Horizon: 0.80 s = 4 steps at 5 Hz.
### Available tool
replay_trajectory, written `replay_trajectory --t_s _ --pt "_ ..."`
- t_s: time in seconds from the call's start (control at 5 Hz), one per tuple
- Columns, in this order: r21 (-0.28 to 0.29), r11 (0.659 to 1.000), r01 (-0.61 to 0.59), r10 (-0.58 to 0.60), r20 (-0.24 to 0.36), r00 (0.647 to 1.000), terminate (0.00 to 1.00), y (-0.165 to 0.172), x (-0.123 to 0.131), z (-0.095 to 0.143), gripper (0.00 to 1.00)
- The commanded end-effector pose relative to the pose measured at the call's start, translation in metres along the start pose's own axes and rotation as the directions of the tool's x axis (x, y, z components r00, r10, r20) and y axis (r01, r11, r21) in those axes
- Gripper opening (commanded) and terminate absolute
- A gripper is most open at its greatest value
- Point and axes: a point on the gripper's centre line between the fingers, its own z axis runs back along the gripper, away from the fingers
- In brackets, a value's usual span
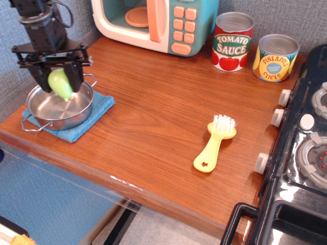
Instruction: Move the pear and place into bowl
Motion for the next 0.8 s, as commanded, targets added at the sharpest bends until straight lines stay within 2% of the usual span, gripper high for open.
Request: replay_trajectory --t_s 0.0,0.2,0.4,0.6 --pt "0.019 1.000 0.008 -0.009 0.049 0.999 0.00 0.002 0.003 0.013 1.00" --pt "0.028 0.998 0.051 -0.053 0.064 0.997 0.00 -0.010 0.003 0.019 1.00" --pt "0.018 0.981 0.194 -0.194 0.081 0.978 0.00 -0.039 -0.003 0.027 1.00" --pt "0.028 0.951 0.309 -0.310 0.041 0.950 0.00 -0.060 -0.009 0.019 1.00"
